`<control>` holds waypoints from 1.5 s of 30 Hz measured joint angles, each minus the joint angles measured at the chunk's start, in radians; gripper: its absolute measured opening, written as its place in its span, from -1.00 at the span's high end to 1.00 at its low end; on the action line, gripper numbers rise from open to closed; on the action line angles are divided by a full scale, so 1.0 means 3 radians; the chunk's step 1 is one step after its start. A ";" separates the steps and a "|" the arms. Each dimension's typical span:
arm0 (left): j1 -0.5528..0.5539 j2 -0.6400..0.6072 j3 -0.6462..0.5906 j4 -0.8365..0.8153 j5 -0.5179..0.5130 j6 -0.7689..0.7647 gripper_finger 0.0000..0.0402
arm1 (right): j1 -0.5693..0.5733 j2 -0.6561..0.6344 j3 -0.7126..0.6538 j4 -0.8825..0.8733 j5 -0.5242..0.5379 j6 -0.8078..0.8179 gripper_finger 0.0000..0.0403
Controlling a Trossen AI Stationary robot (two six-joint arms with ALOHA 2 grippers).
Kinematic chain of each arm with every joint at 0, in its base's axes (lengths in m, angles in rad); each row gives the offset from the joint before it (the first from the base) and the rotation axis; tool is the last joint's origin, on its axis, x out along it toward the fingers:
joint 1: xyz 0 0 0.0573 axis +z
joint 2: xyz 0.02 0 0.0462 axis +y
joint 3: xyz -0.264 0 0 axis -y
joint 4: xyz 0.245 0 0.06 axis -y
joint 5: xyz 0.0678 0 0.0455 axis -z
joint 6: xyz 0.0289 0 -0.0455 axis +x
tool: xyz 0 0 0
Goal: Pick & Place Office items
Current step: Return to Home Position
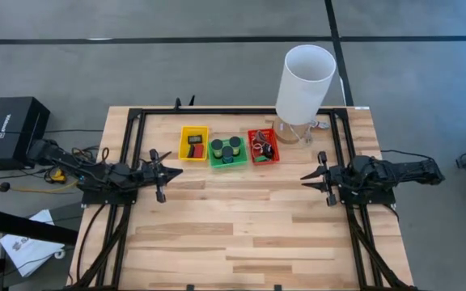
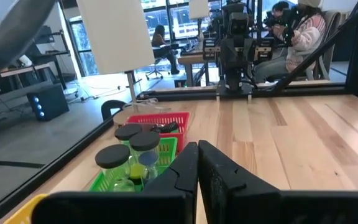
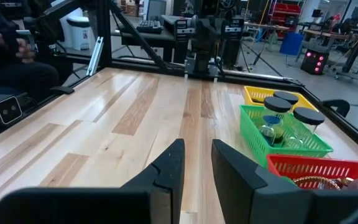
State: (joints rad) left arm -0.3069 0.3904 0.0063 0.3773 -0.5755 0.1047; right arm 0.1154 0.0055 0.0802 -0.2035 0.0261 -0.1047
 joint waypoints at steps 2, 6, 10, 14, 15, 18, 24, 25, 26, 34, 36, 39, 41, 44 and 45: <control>0.0000 0.0016 0.0000 0.0000 0.0000 0.0001 0.97 | 0.0000 0.0000 -0.0001 0.0000 0.0000 0.0000 0.65; 0.0000 0.0018 0.0000 0.0006 0.0000 0.0005 0.96 | 0.0000 0.0001 -0.0001 0.0001 0.0000 0.0000 0.65; 0.0000 0.0018 0.0000 0.0022 0.0000 0.0006 0.97 | 0.0000 0.0001 -0.0001 0.0001 0.0000 0.0000 0.65; 0.0000 0.0017 0.0000 0.0048 0.0000 -0.0198 0.97 | 0.0000 0.0001 -0.0001 0.0002 0.0000 0.0000 0.65; 0.0000 0.0013 0.0000 0.0045 0.0000 -0.0211 0.96 | 0.0000 0.0001 -0.0001 0.0002 0.0000 0.0000 0.65; 0.0000 -0.0019 0.0000 0.0048 0.0000 -0.0225 0.96 | 0.0000 0.0001 -0.0001 0.0002 0.0000 0.0000 0.65; 0.0000 -0.0248 0.0059 0.0101 -0.0024 -0.0285 0.96 | 0.0000 0.0001 -0.0001 0.0003 0.0000 0.0000 0.65; 0.0000 -0.0308 0.0092 0.0101 -0.0060 -0.0287 0.96 | 0.0000 0.0001 -0.0001 0.0003 0.0000 0.0000 0.65; 0.0000 -0.0369 0.0119 0.0078 -0.0070 -0.0287 0.96 | 0.0000 0.0001 -0.0001 0.0003 0.0000 0.0000 0.65; 0.0000 -0.0859 0.0140 -0.0659 -0.0060 -0.0625 0.96 | 0.0000 0.0001 -0.0001 0.0003 0.0001 0.0000 0.65; 0.0000 -0.0959 0.0143 -0.0776 -0.0060 -0.0622 0.96 | 0.0000 0.0002 -0.0001 0.0004 0.0001 0.0000 0.65; 0.0000 -0.1134 0.0144 -0.0914 -0.0058 -0.0547 0.96 | 0.0000 0.0001 -0.0001 0.0003 0.0001 0.0000 0.65; 0.0000 -0.1247 0.0144 -0.1093 -0.0065 -0.0527 0.96 | 0.0000 0.0002 -0.0001 0.0004 0.0001 0.0000 0.65; -0.0001 -0.1299 0.0121 -0.1192 -0.0064 -0.0606 0.96 | 0.0000 0.0003 -0.0001 0.0004 0.0001 0.0000 0.65; -0.0001 -0.1299 0.0092 -0.1199 -0.0062 -0.0598 0.96 | 0.0000 0.0003 -0.0001 0.0004 0.0001 0.0000 0.65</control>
State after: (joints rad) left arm -0.3073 0.0006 0.0338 0.0175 -0.5941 -0.0747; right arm 0.1154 0.0063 0.0799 -0.2024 0.0265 -0.1047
